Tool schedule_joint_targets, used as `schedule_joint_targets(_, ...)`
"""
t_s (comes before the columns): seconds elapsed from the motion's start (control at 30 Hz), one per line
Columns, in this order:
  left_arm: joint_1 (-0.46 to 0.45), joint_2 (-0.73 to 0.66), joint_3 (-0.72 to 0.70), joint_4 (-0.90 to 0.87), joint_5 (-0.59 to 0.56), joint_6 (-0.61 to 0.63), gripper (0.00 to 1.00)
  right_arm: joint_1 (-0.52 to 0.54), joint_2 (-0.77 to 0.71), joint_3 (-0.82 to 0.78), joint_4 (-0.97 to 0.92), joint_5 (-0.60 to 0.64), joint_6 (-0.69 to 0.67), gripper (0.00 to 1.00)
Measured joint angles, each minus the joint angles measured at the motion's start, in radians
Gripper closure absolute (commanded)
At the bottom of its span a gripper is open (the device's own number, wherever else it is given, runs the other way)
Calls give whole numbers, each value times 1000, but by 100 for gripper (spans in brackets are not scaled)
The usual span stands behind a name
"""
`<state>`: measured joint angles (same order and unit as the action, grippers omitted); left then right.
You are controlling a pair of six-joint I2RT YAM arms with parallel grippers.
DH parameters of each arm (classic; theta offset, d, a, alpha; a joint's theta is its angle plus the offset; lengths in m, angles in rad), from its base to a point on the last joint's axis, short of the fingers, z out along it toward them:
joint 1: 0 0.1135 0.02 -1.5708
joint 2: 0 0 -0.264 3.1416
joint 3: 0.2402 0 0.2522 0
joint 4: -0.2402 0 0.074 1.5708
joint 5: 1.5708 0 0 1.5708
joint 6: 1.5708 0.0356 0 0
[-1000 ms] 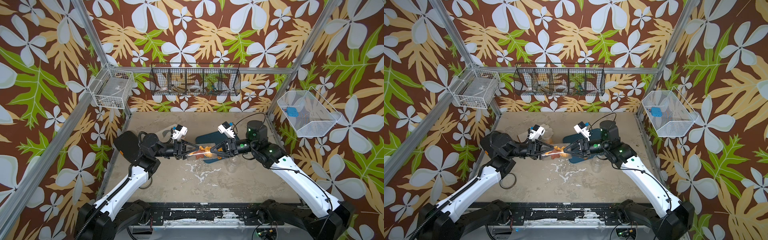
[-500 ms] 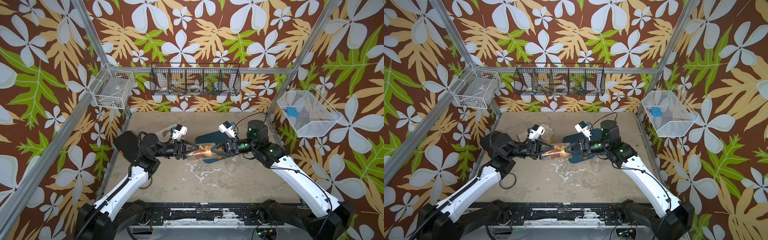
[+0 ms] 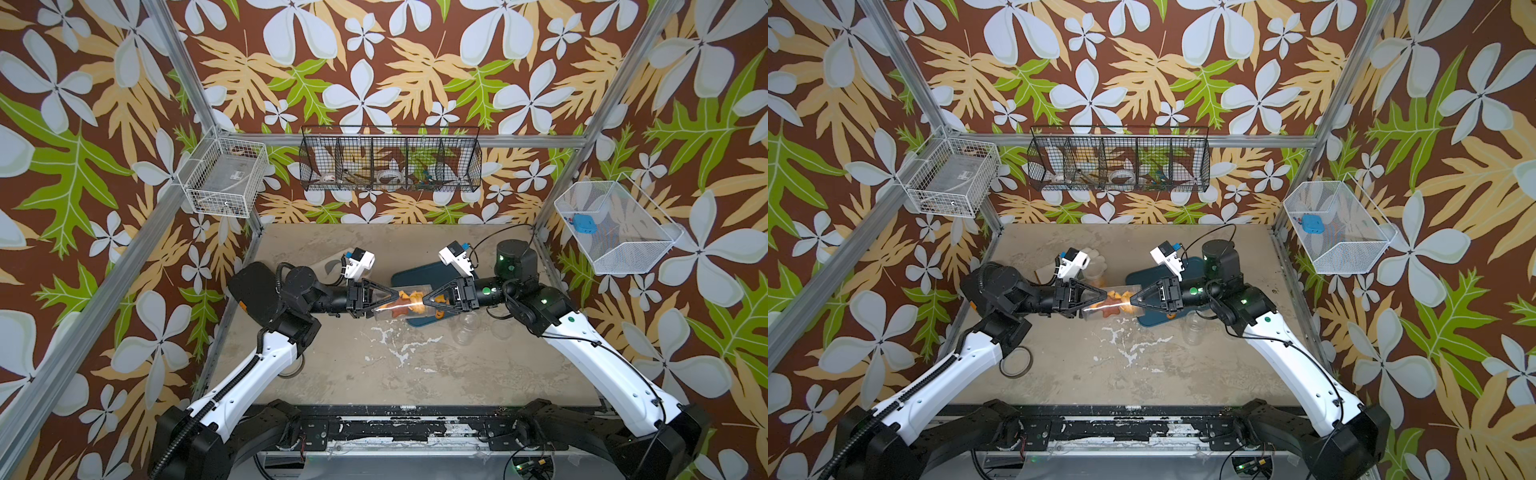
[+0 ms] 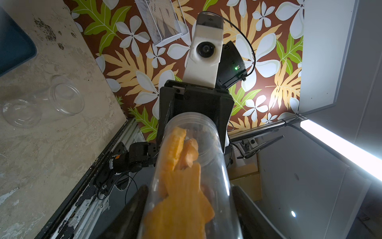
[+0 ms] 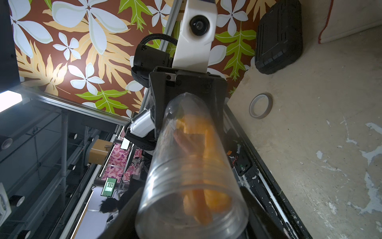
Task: Pour the cookies out of the jar
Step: Unscrew the lid from the jar.
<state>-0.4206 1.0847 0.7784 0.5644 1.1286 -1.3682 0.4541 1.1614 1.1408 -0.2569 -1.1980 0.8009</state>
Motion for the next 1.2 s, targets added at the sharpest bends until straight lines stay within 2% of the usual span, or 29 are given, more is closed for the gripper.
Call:
schedule_joint_targets(0.27, 3, 5, -48, 83, -24, -118, 47, -26, -2, -18, 2, 3, -178, 40)
schedule_joint_targets(0.53, 7, 8, -95, 185, -36, -236, 47, -26, -4, -18, 1, 20, -294, 38)
schedule_joint_targets(1.07, 17, 21, -93, 159, -28, -253, 46, -48, -29, 8, -92, 96, -471, 38)
schedule_joint_targets(1.13, 29, 24, -94, 127, -3, -256, 46, -63, -63, -4, -62, 138, -494, 37)
schedule_joint_targets(1.2, 29, 27, -94, 111, 0, -257, 46, -59, -87, -30, -24, 148, -514, 32)
